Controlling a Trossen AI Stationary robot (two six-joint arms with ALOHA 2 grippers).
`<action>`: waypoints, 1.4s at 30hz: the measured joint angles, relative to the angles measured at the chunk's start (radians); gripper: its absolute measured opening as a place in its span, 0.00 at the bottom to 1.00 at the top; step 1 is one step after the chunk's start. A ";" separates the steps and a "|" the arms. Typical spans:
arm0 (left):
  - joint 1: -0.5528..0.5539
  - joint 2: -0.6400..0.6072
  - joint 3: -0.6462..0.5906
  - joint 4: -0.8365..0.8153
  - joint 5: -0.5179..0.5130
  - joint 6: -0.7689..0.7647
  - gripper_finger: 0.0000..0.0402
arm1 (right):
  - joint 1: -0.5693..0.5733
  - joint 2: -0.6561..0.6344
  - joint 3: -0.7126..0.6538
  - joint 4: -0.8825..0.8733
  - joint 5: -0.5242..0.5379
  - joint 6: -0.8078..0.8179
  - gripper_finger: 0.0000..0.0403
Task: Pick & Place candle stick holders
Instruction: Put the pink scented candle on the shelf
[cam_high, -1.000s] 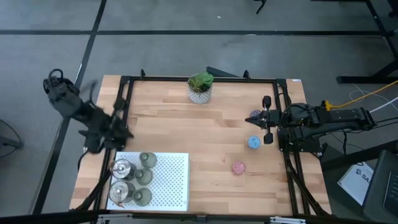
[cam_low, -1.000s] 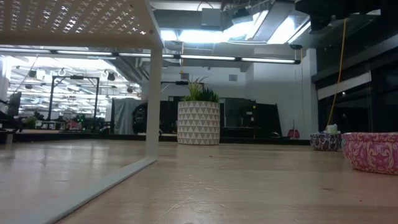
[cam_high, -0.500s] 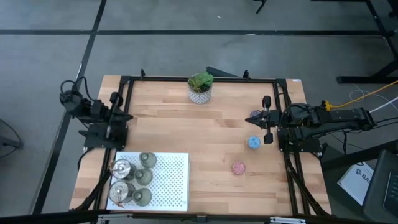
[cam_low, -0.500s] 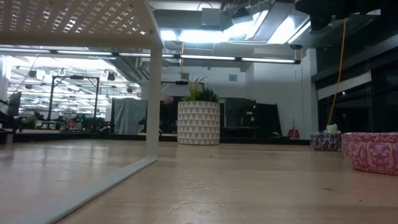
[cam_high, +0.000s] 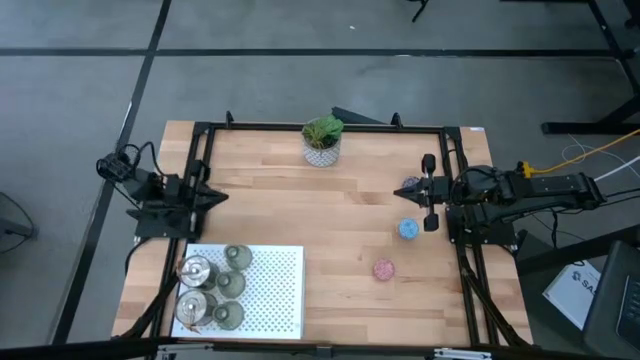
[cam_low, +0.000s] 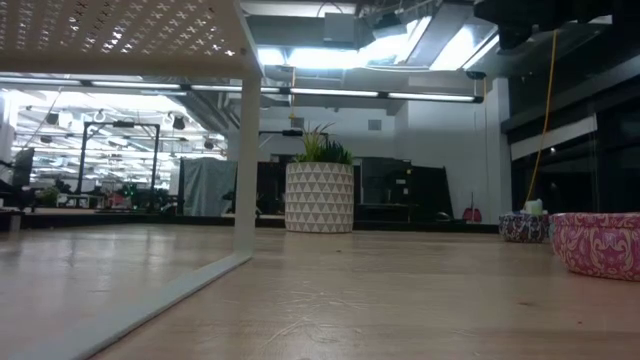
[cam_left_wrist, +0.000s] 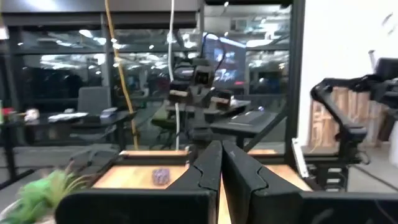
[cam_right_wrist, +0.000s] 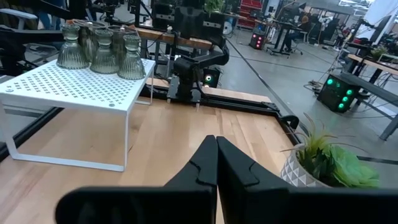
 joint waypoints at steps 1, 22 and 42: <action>0.007 0.000 -0.011 0.024 0.011 0.003 0.02 | 0.000 0.000 0.000 -0.001 0.000 0.000 0.00; 0.283 -0.001 -0.252 0.299 0.160 -0.107 0.02 | 0.000 0.000 0.000 0.000 -0.002 0.000 0.00; 0.504 0.000 -0.299 0.337 0.424 -0.156 0.01 | 0.000 0.000 -0.002 0.000 -0.002 0.000 0.00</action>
